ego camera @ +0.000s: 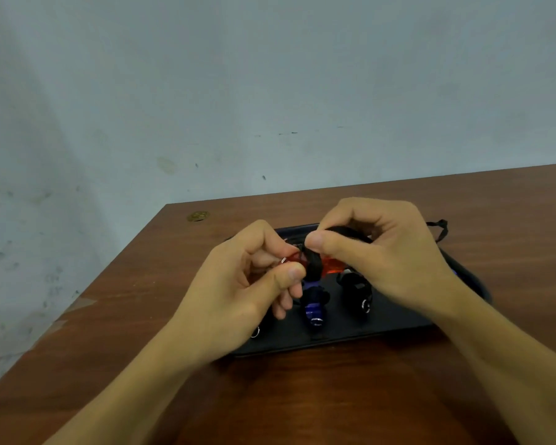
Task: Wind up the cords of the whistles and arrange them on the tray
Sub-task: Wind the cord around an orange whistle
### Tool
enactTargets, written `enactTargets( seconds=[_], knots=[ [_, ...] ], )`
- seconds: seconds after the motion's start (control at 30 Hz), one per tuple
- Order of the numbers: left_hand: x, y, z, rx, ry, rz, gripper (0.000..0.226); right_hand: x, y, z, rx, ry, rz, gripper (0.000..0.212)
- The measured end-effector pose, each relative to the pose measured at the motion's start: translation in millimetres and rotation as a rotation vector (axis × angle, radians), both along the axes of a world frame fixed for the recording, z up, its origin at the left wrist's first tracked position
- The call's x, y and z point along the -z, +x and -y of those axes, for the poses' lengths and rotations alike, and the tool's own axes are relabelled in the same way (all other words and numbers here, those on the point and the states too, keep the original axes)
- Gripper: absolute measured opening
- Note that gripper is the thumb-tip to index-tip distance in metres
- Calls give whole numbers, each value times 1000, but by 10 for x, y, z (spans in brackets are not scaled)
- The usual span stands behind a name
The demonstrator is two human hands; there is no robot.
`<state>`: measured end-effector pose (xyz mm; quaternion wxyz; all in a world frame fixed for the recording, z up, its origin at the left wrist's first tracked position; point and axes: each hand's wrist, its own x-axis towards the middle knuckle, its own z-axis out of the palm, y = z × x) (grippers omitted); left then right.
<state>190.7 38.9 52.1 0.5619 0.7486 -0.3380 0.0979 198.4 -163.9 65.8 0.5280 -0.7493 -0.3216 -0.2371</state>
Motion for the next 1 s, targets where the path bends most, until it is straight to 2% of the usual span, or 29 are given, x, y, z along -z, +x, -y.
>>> enactTargets(
  seconds=[0.23,0.5,0.57,0.63,0.7,0.8,0.9,1.0],
  knots=[
    [9,-23,26,234,-153,-88,7,40,32,-29,-365,295,-463,15],
    [-30,-40,72,381,-392,-224,8,202,73,-195,-380,357,-673,33],
    [-59,-31,82,335,-458,-264,3,233,61,-250,-353,364,-700,30],
    [-57,7,68,231,-490,-277,5,211,27,-300,-270,370,-673,27],
    [-41,55,44,113,-497,-263,13,216,17,-321,-176,309,-545,21],
    [-16,107,24,-68,-470,-192,20,274,38,-305,15,48,-264,14],
    [-7,135,7,-189,-402,-113,9,306,16,-275,119,-123,-116,10],
    [3,168,-34,-310,-276,-62,6,268,-22,-248,180,-178,-28,6]
  ],
)
